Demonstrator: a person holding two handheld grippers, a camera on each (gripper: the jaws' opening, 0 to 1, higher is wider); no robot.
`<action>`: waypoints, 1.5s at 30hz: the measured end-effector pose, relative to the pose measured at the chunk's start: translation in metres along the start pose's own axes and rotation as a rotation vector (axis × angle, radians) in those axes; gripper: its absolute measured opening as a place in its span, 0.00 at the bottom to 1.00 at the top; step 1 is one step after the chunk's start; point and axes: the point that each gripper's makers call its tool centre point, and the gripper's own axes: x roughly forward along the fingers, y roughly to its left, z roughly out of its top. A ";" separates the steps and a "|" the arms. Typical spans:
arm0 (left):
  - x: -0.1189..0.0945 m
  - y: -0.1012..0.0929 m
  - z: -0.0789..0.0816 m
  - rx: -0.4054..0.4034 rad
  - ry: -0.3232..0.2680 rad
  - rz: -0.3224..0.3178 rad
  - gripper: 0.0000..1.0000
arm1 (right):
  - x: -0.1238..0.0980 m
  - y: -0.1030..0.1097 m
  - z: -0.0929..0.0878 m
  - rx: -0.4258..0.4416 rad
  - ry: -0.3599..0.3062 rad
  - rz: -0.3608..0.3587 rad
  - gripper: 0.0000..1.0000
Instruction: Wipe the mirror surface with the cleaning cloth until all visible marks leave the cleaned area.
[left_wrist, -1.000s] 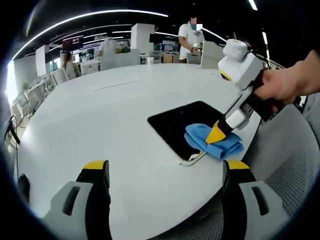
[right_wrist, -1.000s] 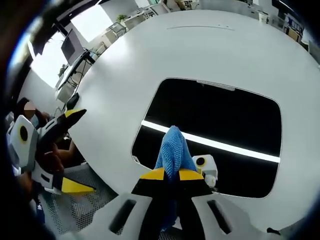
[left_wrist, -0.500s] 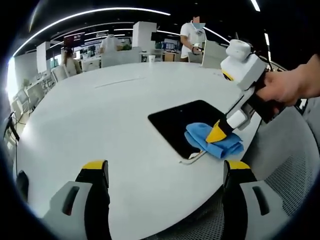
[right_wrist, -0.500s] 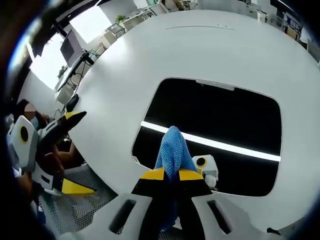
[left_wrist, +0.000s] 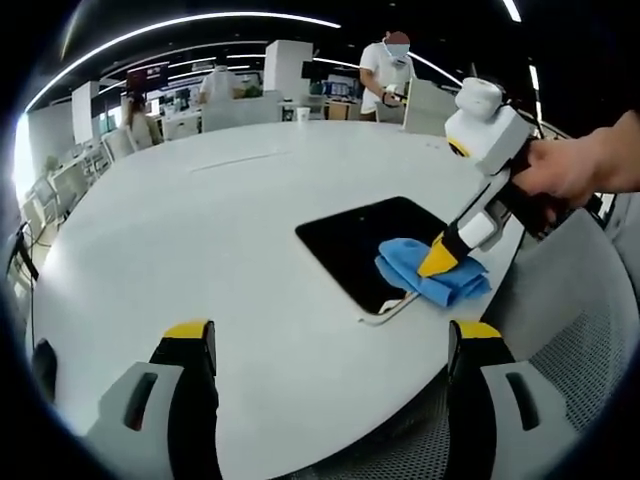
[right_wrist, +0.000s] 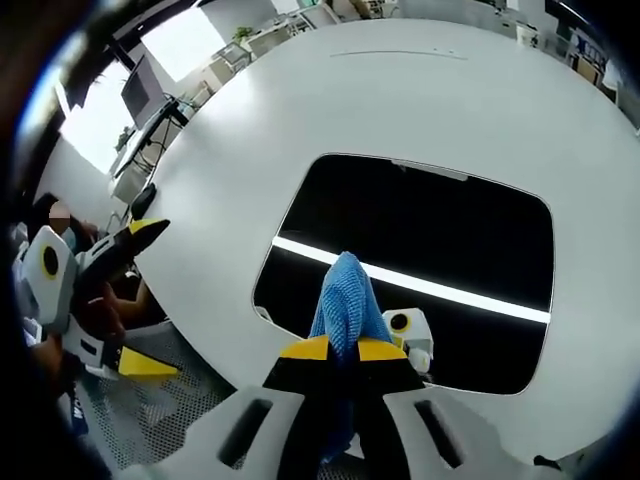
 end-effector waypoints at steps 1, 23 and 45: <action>0.000 0.000 0.000 0.000 0.000 0.002 0.95 | 0.000 0.000 0.000 -0.001 0.001 0.000 0.02; 0.000 0.003 -0.003 -0.007 0.019 0.009 0.95 | -0.008 -0.020 -0.006 0.013 0.006 0.002 0.02; -0.001 0.004 -0.004 -0.020 0.018 0.016 0.95 | -0.010 -0.028 -0.006 0.039 0.023 -0.008 0.02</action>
